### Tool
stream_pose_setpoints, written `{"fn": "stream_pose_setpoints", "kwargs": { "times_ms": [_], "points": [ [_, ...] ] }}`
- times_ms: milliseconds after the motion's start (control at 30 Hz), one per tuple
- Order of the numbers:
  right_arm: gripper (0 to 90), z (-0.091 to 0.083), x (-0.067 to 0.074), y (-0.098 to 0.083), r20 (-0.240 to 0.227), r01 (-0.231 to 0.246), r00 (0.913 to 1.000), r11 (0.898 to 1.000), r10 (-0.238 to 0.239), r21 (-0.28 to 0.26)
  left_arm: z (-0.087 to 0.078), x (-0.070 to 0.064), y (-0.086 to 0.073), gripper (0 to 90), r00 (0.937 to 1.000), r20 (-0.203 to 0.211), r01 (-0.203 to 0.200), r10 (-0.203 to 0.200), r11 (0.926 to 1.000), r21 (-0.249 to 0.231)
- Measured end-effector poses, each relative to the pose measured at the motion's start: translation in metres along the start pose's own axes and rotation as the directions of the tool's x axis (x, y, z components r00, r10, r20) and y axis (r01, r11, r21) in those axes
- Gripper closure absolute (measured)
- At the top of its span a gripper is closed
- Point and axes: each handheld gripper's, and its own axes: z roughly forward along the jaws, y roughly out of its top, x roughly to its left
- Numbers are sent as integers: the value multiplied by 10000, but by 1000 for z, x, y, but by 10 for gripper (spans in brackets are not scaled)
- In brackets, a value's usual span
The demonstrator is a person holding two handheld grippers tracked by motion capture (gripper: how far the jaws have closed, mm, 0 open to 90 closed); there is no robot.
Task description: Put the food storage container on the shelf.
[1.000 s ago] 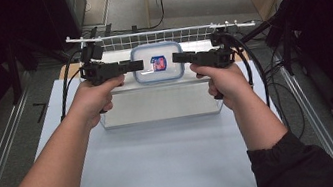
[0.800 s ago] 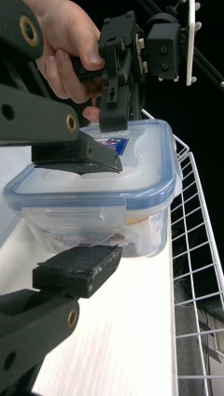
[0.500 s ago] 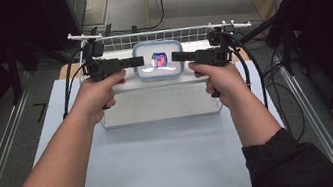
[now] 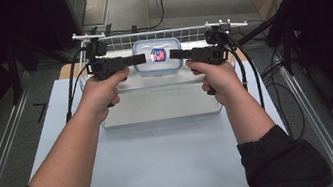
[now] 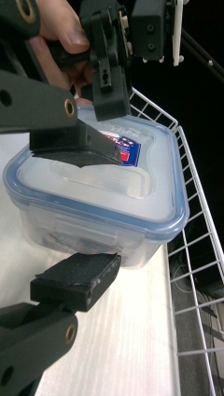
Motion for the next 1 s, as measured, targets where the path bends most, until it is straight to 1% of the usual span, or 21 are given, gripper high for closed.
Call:
{"fn": "stream_pose_setpoints", "kwargs": {
  "times_ms": [33,133,200,267,333,367,433,467,500,533,567,600,667,700,733,767,833,867,900,967,1000],
  "points": [
    [450,0,0,0,64,-11,10000,10000,11,-19,0,1,0,416,10000,2,67,-67,10000,-2],
    [449,1,-1,1,158,11,9999,10000,-10,-72,1,2,0,401,10000,-33,60,-60,10000,18],
    [450,2,-1,1,202,-5,9998,10000,7,-66,0,2,0,391,9998,-222,13,-15,10000,-75],
    [445,3,-2,1,349,41,9994,10000,-38,-74,-1,2,1,408,9994,-347,-57,53,9999,-119],
    [440,3,-2,2,304,27,9995,10000,-25,-73,-2,3,1,385,9992,-388,-86,80,9999,-149],
    [420,3,-2,2,305,99,9995,9999,-96,-96,-3,2,1,370,9988,-466,-154,147,9998,-147],
    [345,1,-1,1,333,316,9990,9995,-313,-82,-7,-1,-1,342,9962,-729,-500,485,9986,-187],
    [308,-1,1,0,489,519,9975,9986,-514,-95,-9,-2,-1,325,9949,-753,-686,669,9975,-189],
    [273,-3,2,0,547,613,9967,9980,-605,-121,-14,-7,-3,312,9911,-860,-1042,1012,9941,-309],
    [240,-7,5,-2,709,865,9938,9961,-851,-166,-17,-11,-5,305,9876,-868,-1346,1306,9900,-426],
    [223,-10,8,-3,945,1129,9894,9934,-1103,-225,-20,-14,-7,300,9845,-890,-1555,1509,9867,-478],
    [214,-13,10,-5,1039,1317,9863,9910,-1285,-251,-24,-19,-11,295,9807,-902,-1799,1737,9814,-664],
    [207,-23,15,-10,1188,1723,9790,9839,-1657,-481,-30,-27,-16,278,9758,-1017,-2028,1933,9747,-936],
    [199,-27,17,-14,1322,1908,9743,9801,-1822,-555,-33,-31,-20,262,9741,-1120,-2083,1964,9722,-1069],
    [192,-30,19,-17,1437,2044,9704,9770,-1940,-611,-35,-34,-23,249,9712,-1190,-2198,2066,9691,-1117],
    [191,-34,20,-21,1527,2203,9661,9731,-2080,-681,-37,-39,-28,234,9664,-1283,-2374,2226,9646,-1151],
    [180,-40,22,-28,1603,2403,9610,9672,-2253,-817,-41,-44,-35,224,9610,-1360,-2577,2409,9583,-1231],
    [172,-43,24,-33,1666,2531,9572,9637,-2367,-848,-43,-46,-39,214,9590,-1378,-2644,2477,9569,-1201],
    [165,-45,25,-37,1755,2695,9520,9587,-2509,-913,-44,-47,-42,203,9584,-1394,-2662,2491,9563,-1213],
    [145,-50,27,-45,1785,2868,9475,9518,-2652,-1085,-47,-48,-52,180,9549,-1413,-2785,2613,9528,-1207],
    [141,-52,28,-51,1800,3008,9436,9466,-2777,-1163,-48,-48,-57,165,9544,-1426,-2796,2623,9528,-1182]
  ]
}}
